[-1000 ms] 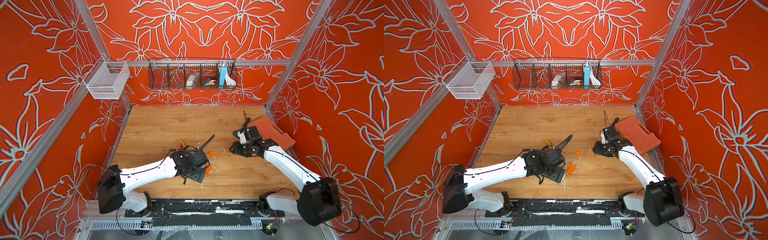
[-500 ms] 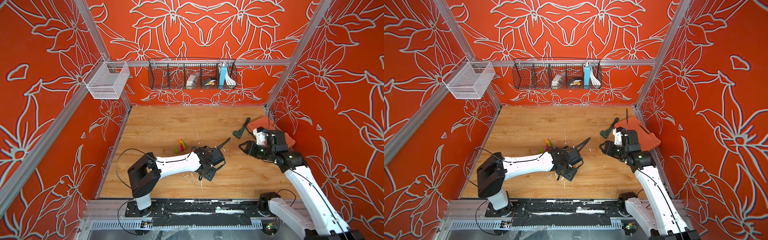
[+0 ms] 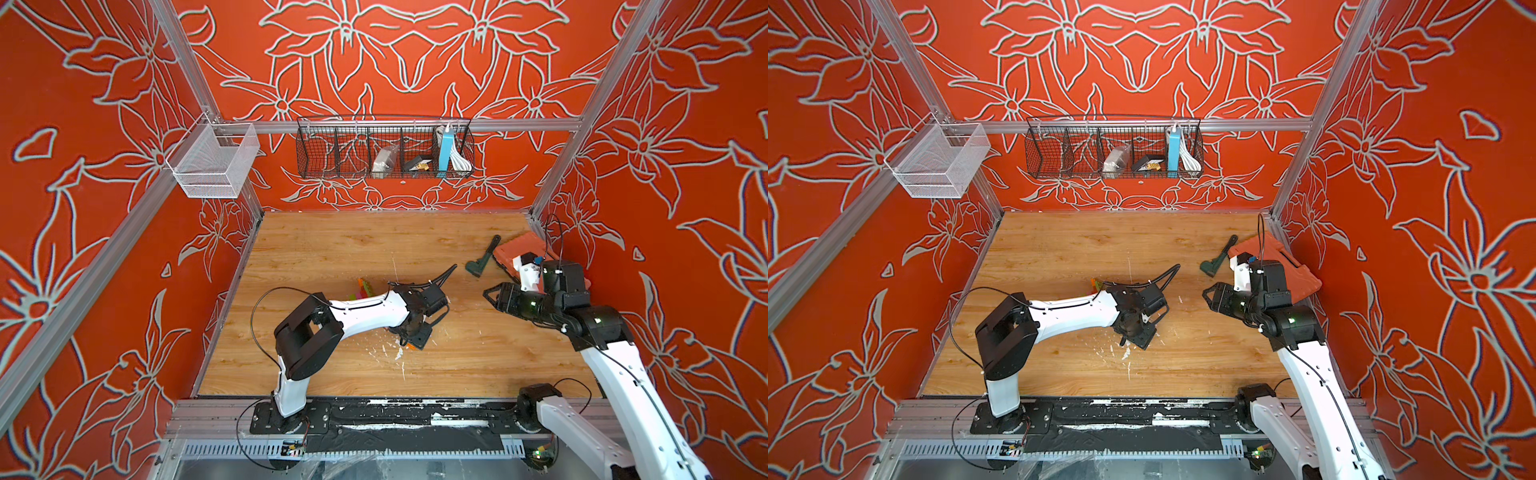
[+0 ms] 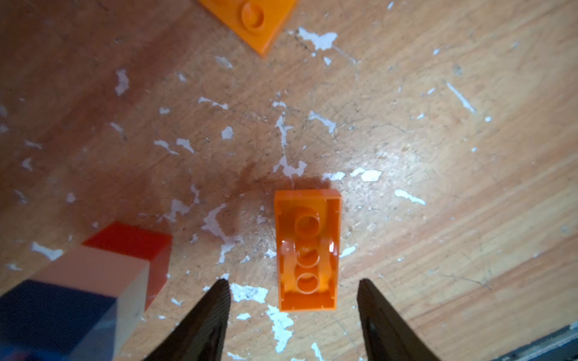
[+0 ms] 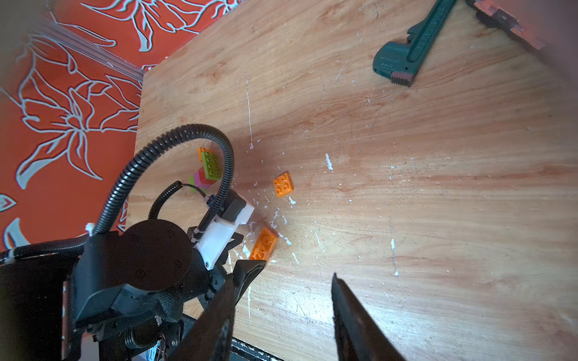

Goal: Assemble the letter r with lego
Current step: Pick up the lego brick from the center of the board.

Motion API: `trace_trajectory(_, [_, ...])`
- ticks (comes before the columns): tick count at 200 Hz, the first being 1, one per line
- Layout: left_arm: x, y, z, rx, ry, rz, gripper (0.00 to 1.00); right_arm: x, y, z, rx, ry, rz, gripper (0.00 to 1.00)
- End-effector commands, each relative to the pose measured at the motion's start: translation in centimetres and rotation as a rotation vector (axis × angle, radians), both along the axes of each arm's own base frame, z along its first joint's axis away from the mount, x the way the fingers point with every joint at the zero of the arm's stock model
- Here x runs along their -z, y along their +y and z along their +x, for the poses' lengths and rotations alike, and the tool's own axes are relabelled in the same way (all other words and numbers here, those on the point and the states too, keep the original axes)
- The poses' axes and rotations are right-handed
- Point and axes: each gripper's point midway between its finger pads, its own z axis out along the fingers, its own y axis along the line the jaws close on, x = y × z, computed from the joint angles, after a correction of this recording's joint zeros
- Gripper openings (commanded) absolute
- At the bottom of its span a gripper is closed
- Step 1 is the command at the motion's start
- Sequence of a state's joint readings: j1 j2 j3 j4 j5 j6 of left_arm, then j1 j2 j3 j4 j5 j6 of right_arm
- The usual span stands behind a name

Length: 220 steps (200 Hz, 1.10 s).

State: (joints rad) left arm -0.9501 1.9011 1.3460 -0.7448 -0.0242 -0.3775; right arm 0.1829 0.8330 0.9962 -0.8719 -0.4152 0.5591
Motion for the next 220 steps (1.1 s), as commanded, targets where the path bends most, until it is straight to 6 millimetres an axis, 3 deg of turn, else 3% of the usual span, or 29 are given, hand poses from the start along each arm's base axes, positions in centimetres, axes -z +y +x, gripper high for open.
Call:
trace_trajectory(1, [0.6,-0.5,-0.3,0.031,0.029,0.002,0.66,0.4,-0.4,-0.3,0.0,0.009,-0.023,0.52])
trace_trajectory(37, [1.8,-0.7,-0.5,0.035,0.054,0.017,0.65,0.8,-0.4,-0.3,-0.001,0.022,-0.026,0.52])
trace_trajectory(67, [2.7,-0.5,-0.6,0.039,0.065,0.039,0.56,1.0,-0.4,-0.3,0.001,0.023,-0.027,0.52])
trace_trajectory(110, [3.6,0.1,-0.9,0.04,0.085,0.074,0.5,1.2,-0.5,-0.3,0.001,0.03,-0.033,0.51])
trace_trajectory(220, [3.3,0.7,-2.7,0.029,0.106,0.073,0.5,1.9,-0.2,-0.3,-0.002,0.048,-0.02,0.51])
